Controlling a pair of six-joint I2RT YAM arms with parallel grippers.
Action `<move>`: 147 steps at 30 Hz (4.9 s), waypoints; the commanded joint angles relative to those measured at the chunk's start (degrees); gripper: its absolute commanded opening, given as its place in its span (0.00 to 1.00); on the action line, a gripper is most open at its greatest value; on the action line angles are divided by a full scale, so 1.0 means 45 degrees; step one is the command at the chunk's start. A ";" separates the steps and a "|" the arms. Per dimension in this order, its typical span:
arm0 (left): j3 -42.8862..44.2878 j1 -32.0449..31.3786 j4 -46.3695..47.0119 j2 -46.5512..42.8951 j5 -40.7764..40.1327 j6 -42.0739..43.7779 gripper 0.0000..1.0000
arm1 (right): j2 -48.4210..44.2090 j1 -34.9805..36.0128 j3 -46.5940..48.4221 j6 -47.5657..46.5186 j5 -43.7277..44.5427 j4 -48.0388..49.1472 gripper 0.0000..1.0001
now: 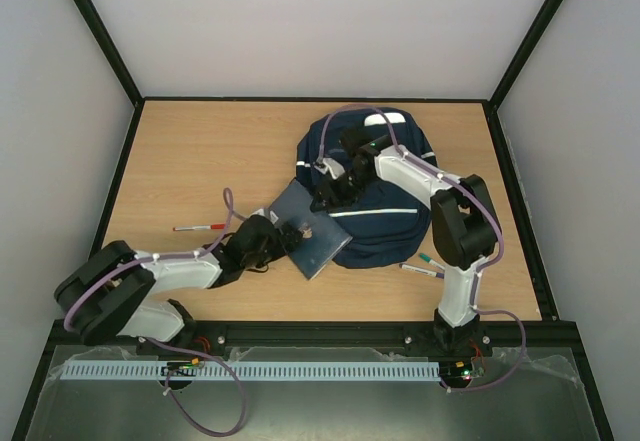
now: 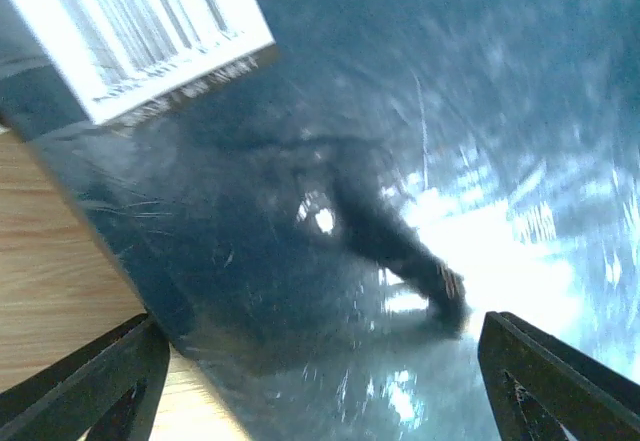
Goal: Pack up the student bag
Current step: Pick up the book from the center of the board, then move the student bag to the center of the board.
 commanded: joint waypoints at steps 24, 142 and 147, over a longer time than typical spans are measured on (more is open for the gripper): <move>0.1069 -0.0452 0.1193 0.2917 0.1681 0.0253 0.87 | -0.0011 -0.0899 -0.1394 -0.1289 -0.2394 -0.0845 0.48; 0.9456 0.6584 -0.5830 0.6480 0.1016 0.5520 0.02 | -1.0318 -1.2242 -0.8288 -0.0507 -0.5043 0.4314 0.01; 0.8493 0.7052 -0.5742 0.5741 0.1021 0.5800 0.02 | -1.0309 -1.2241 -0.8255 -0.0496 -0.5085 0.4319 0.01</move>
